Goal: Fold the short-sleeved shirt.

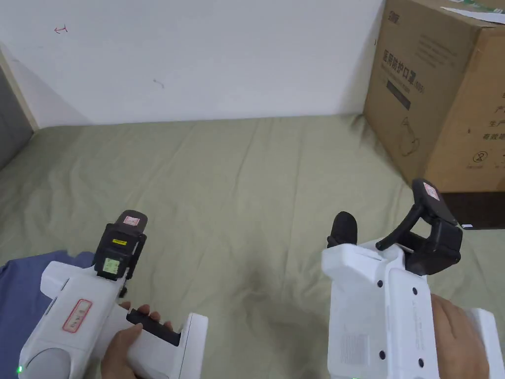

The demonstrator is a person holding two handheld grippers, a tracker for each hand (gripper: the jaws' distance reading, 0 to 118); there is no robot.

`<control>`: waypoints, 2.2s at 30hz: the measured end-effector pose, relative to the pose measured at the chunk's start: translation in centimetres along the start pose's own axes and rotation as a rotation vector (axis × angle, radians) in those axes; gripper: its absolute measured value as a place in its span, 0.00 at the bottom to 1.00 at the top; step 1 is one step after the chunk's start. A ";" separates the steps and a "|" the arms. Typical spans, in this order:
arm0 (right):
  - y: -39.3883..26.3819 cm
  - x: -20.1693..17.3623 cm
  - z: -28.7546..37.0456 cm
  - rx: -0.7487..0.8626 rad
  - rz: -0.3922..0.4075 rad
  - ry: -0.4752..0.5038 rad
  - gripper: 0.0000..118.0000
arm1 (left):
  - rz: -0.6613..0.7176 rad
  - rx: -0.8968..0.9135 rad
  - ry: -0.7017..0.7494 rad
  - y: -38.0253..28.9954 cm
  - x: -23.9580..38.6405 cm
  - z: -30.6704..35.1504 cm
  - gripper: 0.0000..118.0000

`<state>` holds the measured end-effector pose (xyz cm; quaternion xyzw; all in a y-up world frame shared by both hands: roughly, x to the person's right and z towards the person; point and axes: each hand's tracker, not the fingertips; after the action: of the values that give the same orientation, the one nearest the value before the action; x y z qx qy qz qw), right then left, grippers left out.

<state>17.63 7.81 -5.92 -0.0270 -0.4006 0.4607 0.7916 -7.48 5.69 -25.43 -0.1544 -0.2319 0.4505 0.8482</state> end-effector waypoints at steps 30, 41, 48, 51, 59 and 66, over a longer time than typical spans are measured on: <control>-3.1 5.1 -1.1 -0.320 -0.852 0.316 0.98 | -1.088 0.116 0.088 -5.2 4.3 0.8 1.00; -3.1 5.1 -1.4 -0.325 -0.849 0.318 0.98 | -1.083 0.119 0.075 -4.9 4.7 0.8 1.00; -3.1 5.1 -1.6 -0.340 -0.842 0.312 0.97 | -1.096 0.125 0.078 -5.0 4.7 0.7 1.00; -3.2 5.0 -1.8 -0.352 -0.848 0.317 0.96 | -1.093 0.113 0.076 -4.9 4.7 0.6 1.00; -3.0 4.8 -2.0 -0.359 -0.834 0.313 0.00 | -1.026 0.085 0.078 -4.6 5.4 0.4 0.02; -2.6 4.5 -2.4 -0.350 -0.846 0.351 0.00 | -0.987 0.085 0.091 -3.0 4.9 0.9 0.00</control>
<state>22.17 10.53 -3.71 -0.0717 -0.3082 0.0131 0.9485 -3.54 8.23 -22.01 -0.0111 -0.2217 -0.0028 0.9751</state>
